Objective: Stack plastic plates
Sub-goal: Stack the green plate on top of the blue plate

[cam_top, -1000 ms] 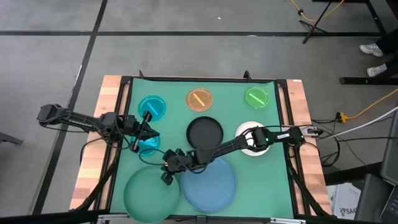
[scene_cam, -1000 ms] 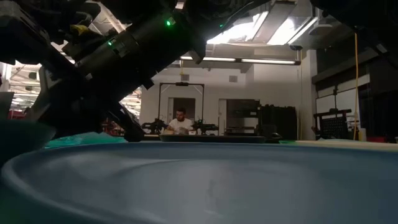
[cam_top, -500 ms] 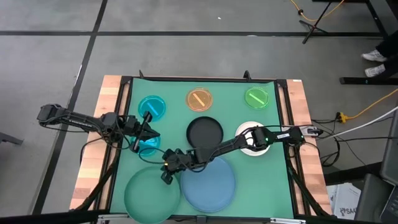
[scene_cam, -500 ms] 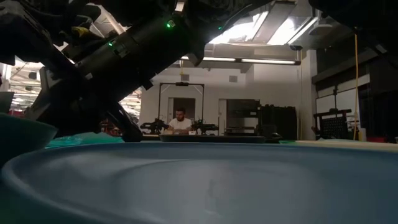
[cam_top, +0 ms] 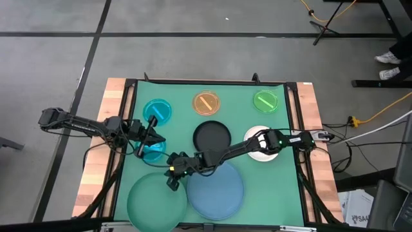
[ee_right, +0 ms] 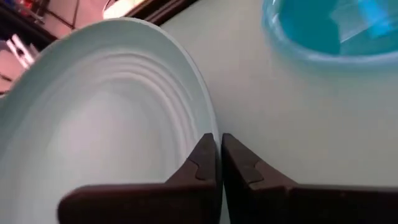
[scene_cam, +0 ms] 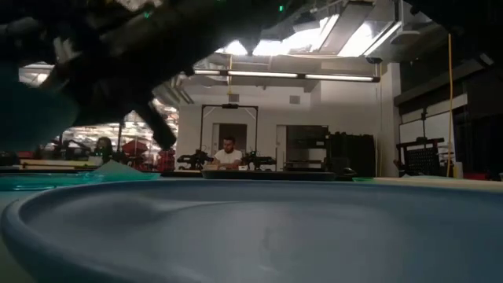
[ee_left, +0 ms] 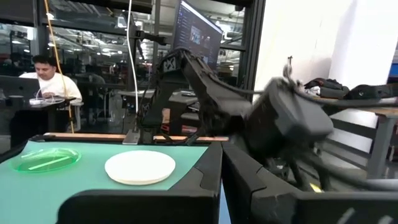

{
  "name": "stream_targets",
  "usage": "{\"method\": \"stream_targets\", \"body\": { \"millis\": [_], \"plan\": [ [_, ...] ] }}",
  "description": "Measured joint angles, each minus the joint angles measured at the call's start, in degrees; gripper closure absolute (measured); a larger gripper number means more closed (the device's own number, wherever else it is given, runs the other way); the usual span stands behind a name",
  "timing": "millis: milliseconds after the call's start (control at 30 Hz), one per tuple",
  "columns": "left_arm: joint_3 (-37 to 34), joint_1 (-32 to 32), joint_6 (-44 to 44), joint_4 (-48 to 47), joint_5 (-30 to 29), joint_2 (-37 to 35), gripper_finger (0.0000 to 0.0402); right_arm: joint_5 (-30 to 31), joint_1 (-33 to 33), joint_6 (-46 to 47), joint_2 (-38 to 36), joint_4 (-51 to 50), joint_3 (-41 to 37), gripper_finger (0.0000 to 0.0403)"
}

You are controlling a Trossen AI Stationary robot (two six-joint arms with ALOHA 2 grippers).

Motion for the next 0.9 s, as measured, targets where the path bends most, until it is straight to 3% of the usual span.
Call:
{"method": "stream_targets", "body": {
  "millis": [667,900],
  "plan": [
    [0.0,-0.1,-1.4,0.5,0.1,0.0,0.0398,3.2,1.7,-4.5,-5.2,-11.4,0.0,0.0402],
    [0.0,-0.1,-1.5,0.3,0.1,0.0,0.0398,8.6,2.6,-7.3,-8.8,-20.9,0.0,0.0402]
  ]
}}
